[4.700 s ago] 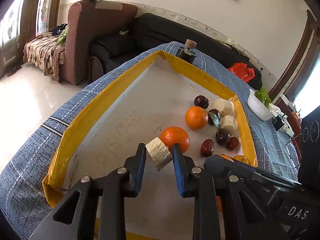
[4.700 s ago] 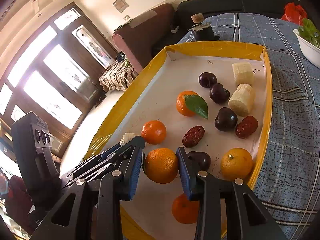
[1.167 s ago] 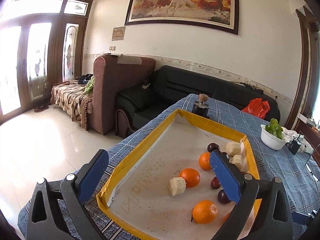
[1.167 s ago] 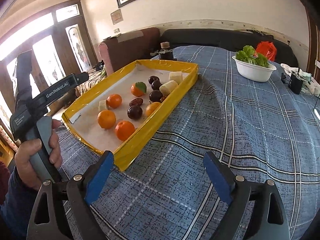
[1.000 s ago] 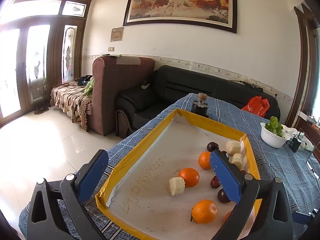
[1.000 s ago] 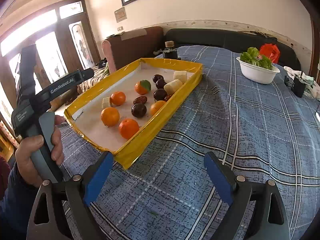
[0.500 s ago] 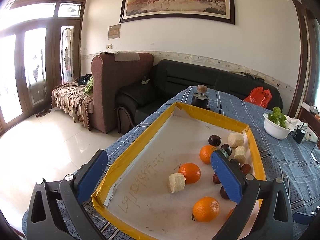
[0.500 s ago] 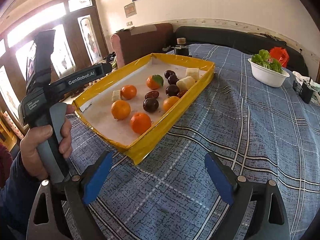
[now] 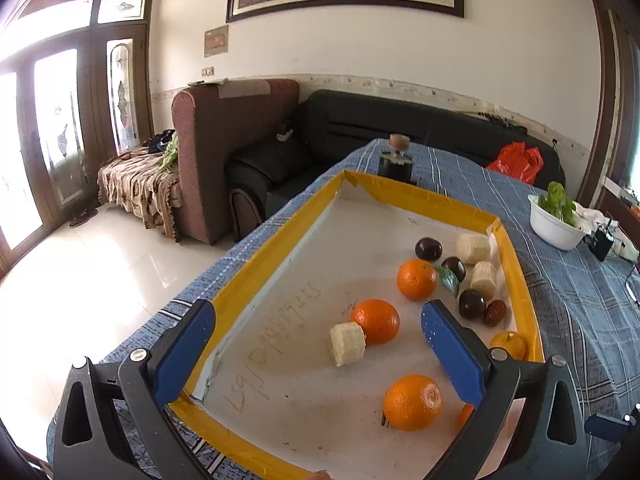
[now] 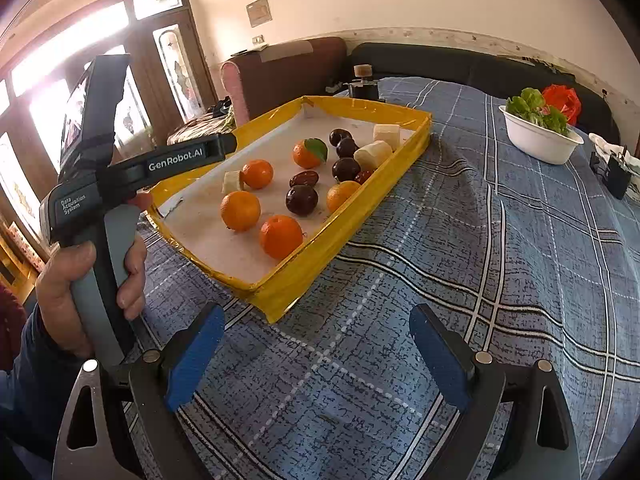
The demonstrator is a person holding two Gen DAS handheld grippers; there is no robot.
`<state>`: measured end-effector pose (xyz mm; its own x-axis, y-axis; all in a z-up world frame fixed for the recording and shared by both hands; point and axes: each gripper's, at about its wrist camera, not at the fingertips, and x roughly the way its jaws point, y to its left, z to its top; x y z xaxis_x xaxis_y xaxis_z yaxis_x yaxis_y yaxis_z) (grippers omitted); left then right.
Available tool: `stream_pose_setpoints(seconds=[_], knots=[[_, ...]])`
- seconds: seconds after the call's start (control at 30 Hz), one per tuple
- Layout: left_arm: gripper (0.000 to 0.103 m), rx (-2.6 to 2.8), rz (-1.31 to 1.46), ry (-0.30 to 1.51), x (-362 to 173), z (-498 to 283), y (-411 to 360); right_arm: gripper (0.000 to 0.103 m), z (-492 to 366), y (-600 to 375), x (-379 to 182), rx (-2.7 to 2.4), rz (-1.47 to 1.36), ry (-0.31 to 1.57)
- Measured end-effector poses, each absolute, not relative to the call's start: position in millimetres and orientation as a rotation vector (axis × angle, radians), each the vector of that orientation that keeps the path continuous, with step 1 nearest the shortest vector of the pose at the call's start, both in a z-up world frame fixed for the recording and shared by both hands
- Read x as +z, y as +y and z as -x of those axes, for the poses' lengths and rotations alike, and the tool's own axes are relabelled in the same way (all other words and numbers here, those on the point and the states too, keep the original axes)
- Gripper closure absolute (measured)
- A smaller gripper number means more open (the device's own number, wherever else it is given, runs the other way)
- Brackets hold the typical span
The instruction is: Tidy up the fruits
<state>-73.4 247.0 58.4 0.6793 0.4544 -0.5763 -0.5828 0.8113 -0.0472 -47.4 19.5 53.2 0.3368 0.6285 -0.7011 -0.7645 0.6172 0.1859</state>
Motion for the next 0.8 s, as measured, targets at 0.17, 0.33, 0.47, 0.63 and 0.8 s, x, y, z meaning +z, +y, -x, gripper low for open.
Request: stream_pose_setpoints(seconds=[0.17, 0.33, 0.47, 0.63, 0.8], knots=[[0.000, 0.584, 0.238, 0.586, 58.0, 73.5, 246.8, 0.006, 49.1, 18.7, 54.4, 0.913, 0.192, 0.814], [0.000, 0.589, 0.231, 0.598, 58.1, 72.3, 246.5, 0.006, 48.5, 18.9, 53.7, 0.911, 0.190, 0.821], [0.000, 0.594, 0.221, 0.601, 59.1, 72.8, 245.3, 0.006, 47.7, 19.4, 53.2, 0.908, 0.188, 0.828], [0.000, 0.606, 0.222, 0.594, 59.8, 72.8, 245.8, 0.006, 46.6, 20.3, 52.7, 0.907, 0.190, 0.831], [0.000, 0.622, 0.216, 0.598, 61.4, 71.2, 246.4, 0.006, 46.3, 20.1, 52.3, 0.904, 0.189, 0.831]])
